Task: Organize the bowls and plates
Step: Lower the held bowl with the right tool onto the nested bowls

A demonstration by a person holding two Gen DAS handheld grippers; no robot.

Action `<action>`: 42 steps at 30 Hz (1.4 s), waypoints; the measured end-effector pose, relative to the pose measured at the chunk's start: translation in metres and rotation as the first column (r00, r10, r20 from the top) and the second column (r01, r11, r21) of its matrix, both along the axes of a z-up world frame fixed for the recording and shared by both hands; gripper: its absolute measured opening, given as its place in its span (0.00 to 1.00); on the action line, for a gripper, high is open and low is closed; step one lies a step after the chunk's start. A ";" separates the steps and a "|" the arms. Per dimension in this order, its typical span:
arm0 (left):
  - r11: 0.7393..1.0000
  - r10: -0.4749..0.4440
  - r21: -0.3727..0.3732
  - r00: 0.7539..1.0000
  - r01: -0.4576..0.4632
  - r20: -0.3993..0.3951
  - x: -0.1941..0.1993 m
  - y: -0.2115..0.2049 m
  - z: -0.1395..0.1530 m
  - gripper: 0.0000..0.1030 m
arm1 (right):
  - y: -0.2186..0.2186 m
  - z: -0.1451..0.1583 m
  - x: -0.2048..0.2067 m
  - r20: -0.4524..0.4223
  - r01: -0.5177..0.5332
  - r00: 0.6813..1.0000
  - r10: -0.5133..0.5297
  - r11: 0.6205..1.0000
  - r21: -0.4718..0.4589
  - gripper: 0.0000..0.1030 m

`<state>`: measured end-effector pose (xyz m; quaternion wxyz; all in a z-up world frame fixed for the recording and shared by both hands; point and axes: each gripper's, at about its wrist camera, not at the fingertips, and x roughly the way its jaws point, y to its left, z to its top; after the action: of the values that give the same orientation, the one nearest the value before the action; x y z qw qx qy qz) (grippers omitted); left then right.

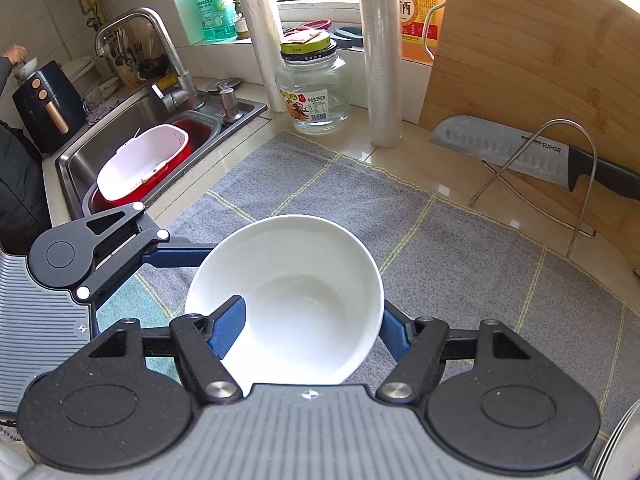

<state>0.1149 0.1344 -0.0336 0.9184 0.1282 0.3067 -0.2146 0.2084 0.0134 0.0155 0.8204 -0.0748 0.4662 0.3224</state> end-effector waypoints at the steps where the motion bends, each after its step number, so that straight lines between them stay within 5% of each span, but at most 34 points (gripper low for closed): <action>1: 1.000 -0.008 -0.002 1.000 0.008 0.001 -0.001 -0.004 0.001 0.90 | -0.004 0.001 -0.002 0.003 0.008 1.000 -0.008 1.000 -0.002 0.74; 23: 0.980 -0.197 -0.038 0.980 0.197 0.006 -0.016 -0.076 0.002 0.90 | -0.086 0.007 -0.046 0.029 0.200 0.980 -0.199 0.979 -0.043 0.76; 42: 0.978 -0.210 -0.031 0.976 0.209 -0.058 -0.008 -0.091 -0.015 0.90 | -0.100 -0.022 -0.042 -0.024 0.229 0.973 -0.230 0.973 -0.037 0.77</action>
<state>0.1070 0.0432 -0.0486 0.8824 0.1418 0.3168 -0.3177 0.1666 -0.0866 -0.0061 0.8442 -0.0297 0.4886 0.2185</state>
